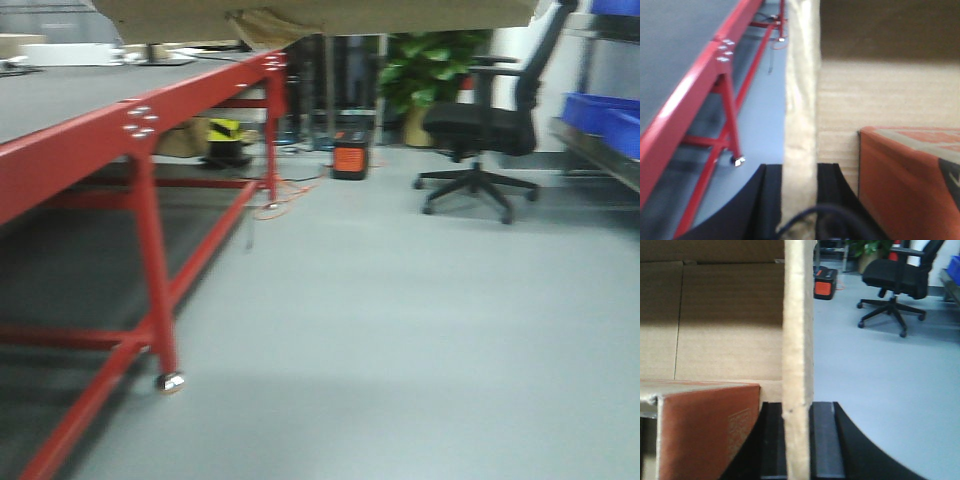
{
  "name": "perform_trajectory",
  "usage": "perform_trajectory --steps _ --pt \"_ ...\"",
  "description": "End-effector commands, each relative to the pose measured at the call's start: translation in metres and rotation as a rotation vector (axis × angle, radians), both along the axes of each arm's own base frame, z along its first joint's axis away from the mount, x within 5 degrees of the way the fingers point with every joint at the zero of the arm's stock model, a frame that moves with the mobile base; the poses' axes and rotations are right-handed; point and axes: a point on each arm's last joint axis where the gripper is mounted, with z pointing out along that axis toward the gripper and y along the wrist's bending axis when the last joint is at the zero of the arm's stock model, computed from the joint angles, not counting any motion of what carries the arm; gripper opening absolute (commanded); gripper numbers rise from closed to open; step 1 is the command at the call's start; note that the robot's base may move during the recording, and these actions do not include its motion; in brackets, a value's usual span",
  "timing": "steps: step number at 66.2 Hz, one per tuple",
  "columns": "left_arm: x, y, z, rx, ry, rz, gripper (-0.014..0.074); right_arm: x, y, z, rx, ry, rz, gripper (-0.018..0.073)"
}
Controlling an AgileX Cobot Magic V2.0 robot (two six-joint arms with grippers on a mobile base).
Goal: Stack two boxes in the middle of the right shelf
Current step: 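Carry the held boxes with both grippers while the base turns away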
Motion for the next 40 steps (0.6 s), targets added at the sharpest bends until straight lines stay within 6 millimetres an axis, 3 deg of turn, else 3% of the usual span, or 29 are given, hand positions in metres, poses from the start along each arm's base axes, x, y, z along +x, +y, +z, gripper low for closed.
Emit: perform_trajectory --steps 1,40 --pt "-0.0024 0.0117 0.0070 0.054 -0.028 0.065 -0.0111 -0.0071 -0.0082 0.0148 -0.031 -0.078 -0.020 -0.0162" --pt "-0.0024 0.0117 0.0070 0.054 -0.028 0.065 -0.0111 -0.0071 -0.0082 0.0148 -0.031 -0.078 -0.020 -0.0162"
